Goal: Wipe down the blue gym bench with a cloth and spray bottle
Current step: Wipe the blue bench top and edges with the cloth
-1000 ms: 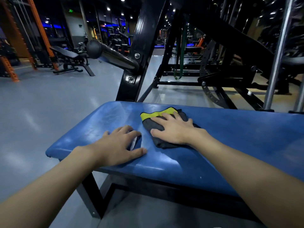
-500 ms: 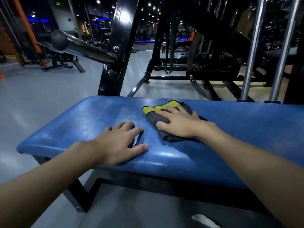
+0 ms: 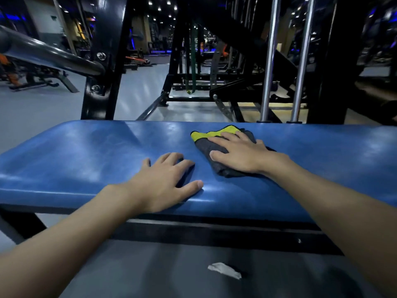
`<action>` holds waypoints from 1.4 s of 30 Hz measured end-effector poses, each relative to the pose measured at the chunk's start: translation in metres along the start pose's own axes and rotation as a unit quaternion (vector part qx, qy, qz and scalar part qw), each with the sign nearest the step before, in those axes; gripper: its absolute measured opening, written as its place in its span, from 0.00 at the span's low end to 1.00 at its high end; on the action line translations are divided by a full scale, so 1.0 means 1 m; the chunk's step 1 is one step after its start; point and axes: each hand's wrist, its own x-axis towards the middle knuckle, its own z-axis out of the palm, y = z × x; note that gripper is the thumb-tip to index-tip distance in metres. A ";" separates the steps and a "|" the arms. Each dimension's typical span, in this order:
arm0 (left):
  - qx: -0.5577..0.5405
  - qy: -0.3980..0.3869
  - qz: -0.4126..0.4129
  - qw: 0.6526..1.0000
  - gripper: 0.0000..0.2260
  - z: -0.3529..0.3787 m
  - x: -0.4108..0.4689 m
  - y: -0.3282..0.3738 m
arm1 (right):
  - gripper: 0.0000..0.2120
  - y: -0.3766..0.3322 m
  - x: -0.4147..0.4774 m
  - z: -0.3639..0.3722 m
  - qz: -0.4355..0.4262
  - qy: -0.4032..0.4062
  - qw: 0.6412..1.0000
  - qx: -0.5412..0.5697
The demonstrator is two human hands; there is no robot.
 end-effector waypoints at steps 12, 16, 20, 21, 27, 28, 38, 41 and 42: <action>-0.027 0.040 0.042 0.998 0.39 0.018 0.026 0.127 | 0.28 0.103 -0.057 -0.017 0.051 0.000 0.999 -0.004; -0.030 0.024 0.047 0.998 0.35 0.018 0.038 0.160 | 0.28 0.136 -0.076 -0.023 0.068 0.011 0.998 0.001; -0.031 0.011 0.053 0.998 0.37 0.017 0.054 0.194 | 0.28 0.177 -0.101 -0.031 0.091 0.018 0.996 0.009; -0.032 0.008 0.058 0.998 0.38 0.017 0.059 0.204 | 0.28 0.188 -0.108 -0.033 0.098 0.020 0.995 0.011; -0.028 -0.021 0.112 0.993 0.29 0.016 0.092 0.272 | 0.29 0.253 -0.140 -0.044 0.141 0.033 0.989 0.017; -0.024 -0.021 0.122 0.992 0.25 0.017 0.097 0.283 | 0.29 0.263 -0.145 -0.046 0.149 0.035 0.988 0.019; -0.001 -0.015 0.190 0.982 0.24 0.027 0.133 0.378 | 0.28 0.357 -0.188 -0.060 0.224 0.070 0.972 0.029; 0.005 -0.014 0.173 0.985 0.24 0.025 0.138 0.387 | 0.28 0.379 -0.200 -0.063 0.249 0.078 0.965 0.026; 0.005 -0.016 0.169 0.985 0.23 0.024 0.139 0.388 | 0.28 0.386 -0.204 -0.064 0.258 0.083 0.962 0.028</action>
